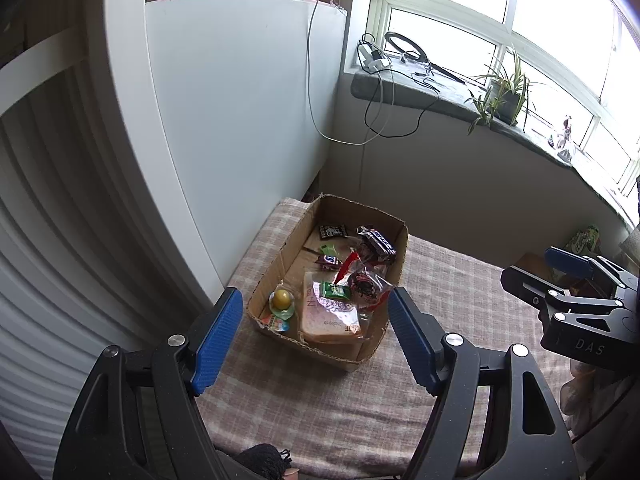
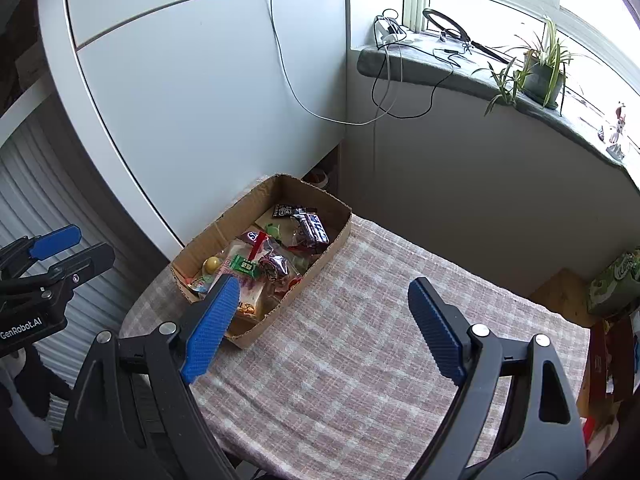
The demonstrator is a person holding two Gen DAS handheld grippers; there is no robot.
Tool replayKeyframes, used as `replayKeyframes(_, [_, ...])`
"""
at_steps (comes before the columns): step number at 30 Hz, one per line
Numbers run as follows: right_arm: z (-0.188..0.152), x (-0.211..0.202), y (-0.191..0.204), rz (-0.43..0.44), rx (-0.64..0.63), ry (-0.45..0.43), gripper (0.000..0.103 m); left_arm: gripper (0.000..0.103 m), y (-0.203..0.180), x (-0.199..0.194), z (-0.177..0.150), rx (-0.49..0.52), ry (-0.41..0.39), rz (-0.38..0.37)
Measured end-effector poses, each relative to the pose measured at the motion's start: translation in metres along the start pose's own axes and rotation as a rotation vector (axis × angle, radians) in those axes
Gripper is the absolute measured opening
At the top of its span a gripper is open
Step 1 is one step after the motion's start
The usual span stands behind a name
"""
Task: Organize snacks
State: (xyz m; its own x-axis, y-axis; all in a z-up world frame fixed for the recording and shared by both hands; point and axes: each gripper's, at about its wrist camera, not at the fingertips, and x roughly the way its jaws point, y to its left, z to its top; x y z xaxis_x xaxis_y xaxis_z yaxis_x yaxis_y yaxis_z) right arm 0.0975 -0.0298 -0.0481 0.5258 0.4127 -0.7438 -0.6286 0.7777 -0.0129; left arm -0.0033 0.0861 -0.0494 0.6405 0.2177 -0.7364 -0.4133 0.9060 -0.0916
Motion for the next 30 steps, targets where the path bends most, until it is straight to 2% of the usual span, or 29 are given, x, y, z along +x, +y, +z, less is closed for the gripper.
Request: replayKeyframes(30, [-0.006, -0.004, 0.002, 0.004, -0.008, 0.009, 0.089, 0.075, -0.003, -0.010, -0.001, 0.006, -0.019, 0.000])
